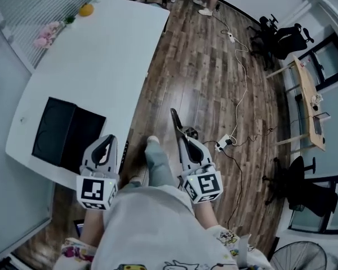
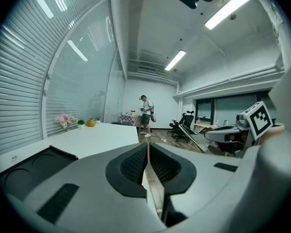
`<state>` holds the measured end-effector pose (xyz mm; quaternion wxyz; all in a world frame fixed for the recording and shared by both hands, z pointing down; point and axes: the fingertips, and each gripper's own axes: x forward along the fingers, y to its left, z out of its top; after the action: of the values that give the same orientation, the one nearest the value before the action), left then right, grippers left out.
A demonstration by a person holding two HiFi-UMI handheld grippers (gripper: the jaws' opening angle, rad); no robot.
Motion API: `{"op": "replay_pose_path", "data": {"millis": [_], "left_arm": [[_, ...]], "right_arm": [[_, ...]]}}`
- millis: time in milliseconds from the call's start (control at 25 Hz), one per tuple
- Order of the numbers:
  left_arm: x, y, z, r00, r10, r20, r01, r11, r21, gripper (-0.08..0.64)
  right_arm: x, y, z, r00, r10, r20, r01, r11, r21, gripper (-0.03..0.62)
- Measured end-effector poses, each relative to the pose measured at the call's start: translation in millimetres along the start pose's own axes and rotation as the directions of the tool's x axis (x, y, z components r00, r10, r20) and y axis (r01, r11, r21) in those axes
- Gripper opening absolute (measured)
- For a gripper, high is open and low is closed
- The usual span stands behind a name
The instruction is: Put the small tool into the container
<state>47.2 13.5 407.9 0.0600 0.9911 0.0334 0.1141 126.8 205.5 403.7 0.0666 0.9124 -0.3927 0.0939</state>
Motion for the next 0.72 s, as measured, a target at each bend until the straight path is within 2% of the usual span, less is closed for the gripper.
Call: {"op": "replay_pose_path", "data": {"millis": [200, 280, 360, 480, 720], "left_arm": [[-6.4, 27.1, 2.6, 0.986, 0.164, 0.013, -0.163, 0.986, -0.043, 0.011], [-8.5, 40.2, 3.9, 0.971, 0.24, 0.015, -0.239, 0.97, -0.054, 0.011], [-10.7, 55.6, 4.3, 0.946, 0.323, 0.012, -0.322, 0.944, -0.069, 0.011], [-21.2, 79.3, 4.1, 0.89, 0.456, 0.001, -0.454, 0.886, -0.098, 0.011], [-42.3, 109.4, 11.8, 0.738, 0.675, -0.011, -0.668, 0.727, -0.158, 0.011]], "right_arm": [[54.2, 9.6, 14.1, 0.986, 0.166, 0.007, -0.166, 0.986, -0.031, 0.001], [81.0, 14.9, 19.1, 0.971, 0.241, 0.003, -0.24, 0.97, -0.042, 0.002], [110.2, 22.5, 23.1, 0.947, 0.321, -0.006, -0.32, 0.946, -0.054, 0.0], [150.7, 42.9, 30.0, 0.893, 0.449, -0.02, -0.449, 0.89, -0.076, 0.001], [213.4, 85.9, 48.9, 0.746, 0.664, -0.052, -0.664, 0.738, -0.119, 0.001]]}}
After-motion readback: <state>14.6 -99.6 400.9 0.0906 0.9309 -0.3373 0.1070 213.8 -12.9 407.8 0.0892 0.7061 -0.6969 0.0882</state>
